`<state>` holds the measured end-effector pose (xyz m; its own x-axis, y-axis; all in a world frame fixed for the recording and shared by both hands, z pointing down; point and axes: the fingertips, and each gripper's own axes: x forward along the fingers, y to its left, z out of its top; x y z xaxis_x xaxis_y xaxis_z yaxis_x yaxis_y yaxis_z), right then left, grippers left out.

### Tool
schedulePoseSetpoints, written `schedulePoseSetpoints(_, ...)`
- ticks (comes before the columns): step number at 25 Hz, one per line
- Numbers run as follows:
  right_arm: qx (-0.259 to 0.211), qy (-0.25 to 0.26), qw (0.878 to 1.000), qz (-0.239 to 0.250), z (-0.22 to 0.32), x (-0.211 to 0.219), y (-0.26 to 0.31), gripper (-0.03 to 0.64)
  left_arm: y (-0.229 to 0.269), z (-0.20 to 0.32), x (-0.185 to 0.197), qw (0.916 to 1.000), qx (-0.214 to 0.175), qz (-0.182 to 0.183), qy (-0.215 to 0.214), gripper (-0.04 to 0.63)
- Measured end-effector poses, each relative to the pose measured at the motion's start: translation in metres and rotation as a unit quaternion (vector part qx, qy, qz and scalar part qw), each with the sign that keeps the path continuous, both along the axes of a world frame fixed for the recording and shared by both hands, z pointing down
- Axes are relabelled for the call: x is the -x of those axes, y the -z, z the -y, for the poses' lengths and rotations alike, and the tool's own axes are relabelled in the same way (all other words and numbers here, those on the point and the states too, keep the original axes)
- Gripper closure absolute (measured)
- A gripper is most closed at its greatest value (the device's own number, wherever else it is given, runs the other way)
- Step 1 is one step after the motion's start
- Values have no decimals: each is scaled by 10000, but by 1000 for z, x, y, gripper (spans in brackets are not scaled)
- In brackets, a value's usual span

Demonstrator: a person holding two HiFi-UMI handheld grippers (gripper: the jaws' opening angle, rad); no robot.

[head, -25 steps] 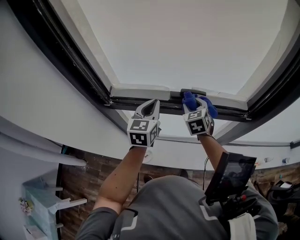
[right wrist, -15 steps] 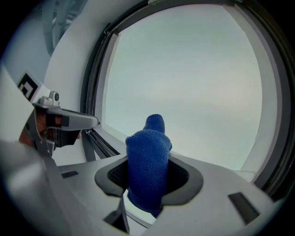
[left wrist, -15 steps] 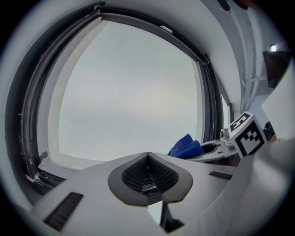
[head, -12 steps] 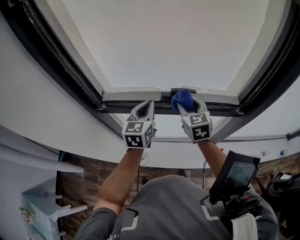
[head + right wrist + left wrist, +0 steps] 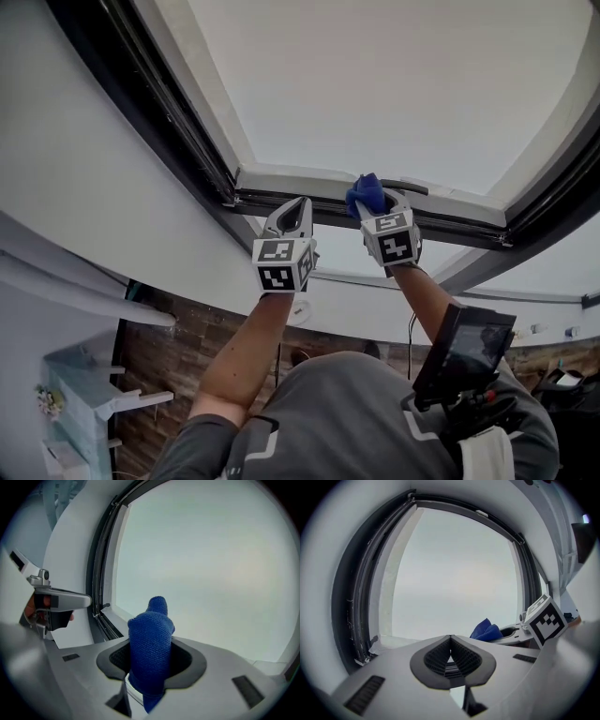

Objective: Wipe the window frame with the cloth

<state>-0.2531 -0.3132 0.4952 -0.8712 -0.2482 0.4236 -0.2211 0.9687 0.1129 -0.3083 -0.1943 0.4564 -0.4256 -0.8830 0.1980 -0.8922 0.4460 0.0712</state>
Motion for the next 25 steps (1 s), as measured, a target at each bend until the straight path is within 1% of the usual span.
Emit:
schedulePoseSetpoints(7, 235, 148, 9994, -220, -24, 56, -24, 443, -12, -41, 51, 9992, 94, -84, 387, 588)
schedulePoseSetpoints(13, 252, 374, 9984, -337, -53, 101, -33, 443, -17, -84, 89, 9967, 80, -134, 802, 588)
schedulePoseSetpoints(22, 360, 978, 9942, -254, -113, 170, -32, 443, -16, -144, 129, 9914, 38, -107, 1301, 588)
schedulePoseSetpoints(25, 400, 1152, 9922, -242, -131, 190, -33, 443, -16, -157, 135, 9905, 76, -60, 1369, 588)
